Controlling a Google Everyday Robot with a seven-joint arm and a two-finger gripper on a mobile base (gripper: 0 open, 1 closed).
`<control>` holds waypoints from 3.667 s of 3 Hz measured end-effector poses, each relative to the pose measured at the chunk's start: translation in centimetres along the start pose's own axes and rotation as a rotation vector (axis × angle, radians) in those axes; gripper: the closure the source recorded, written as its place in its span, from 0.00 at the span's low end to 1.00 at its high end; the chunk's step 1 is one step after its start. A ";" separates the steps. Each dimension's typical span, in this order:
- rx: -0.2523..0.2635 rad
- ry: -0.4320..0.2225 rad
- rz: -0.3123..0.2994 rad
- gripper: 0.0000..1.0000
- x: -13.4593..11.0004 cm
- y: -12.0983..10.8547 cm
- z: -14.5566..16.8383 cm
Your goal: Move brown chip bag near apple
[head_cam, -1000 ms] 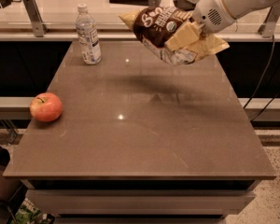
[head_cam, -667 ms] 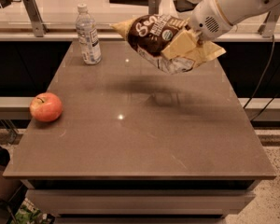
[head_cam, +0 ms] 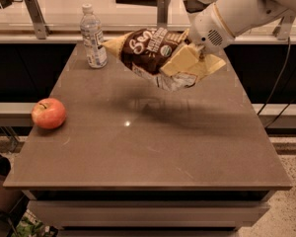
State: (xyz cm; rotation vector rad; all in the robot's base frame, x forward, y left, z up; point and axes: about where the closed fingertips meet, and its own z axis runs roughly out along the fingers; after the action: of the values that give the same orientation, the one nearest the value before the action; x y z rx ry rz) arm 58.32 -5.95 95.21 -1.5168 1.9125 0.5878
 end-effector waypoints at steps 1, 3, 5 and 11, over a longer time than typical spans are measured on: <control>-0.065 -0.011 -0.021 1.00 -0.5 2.0 1.2; -0.153 0.006 -0.077 1.00 -0.1 7.0 2.3; -0.231 0.034 -0.129 1.00 -0.7 10.3 3.4; -0.279 0.051 -0.187 0.00 -1.9 11.9 4.5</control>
Offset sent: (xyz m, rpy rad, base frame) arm -0.0695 0.0303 -0.0206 0.0150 0.0740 0.1629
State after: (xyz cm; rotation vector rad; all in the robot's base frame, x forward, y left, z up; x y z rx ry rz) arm 47.94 1.30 93.01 -1.8780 1.7546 0.7611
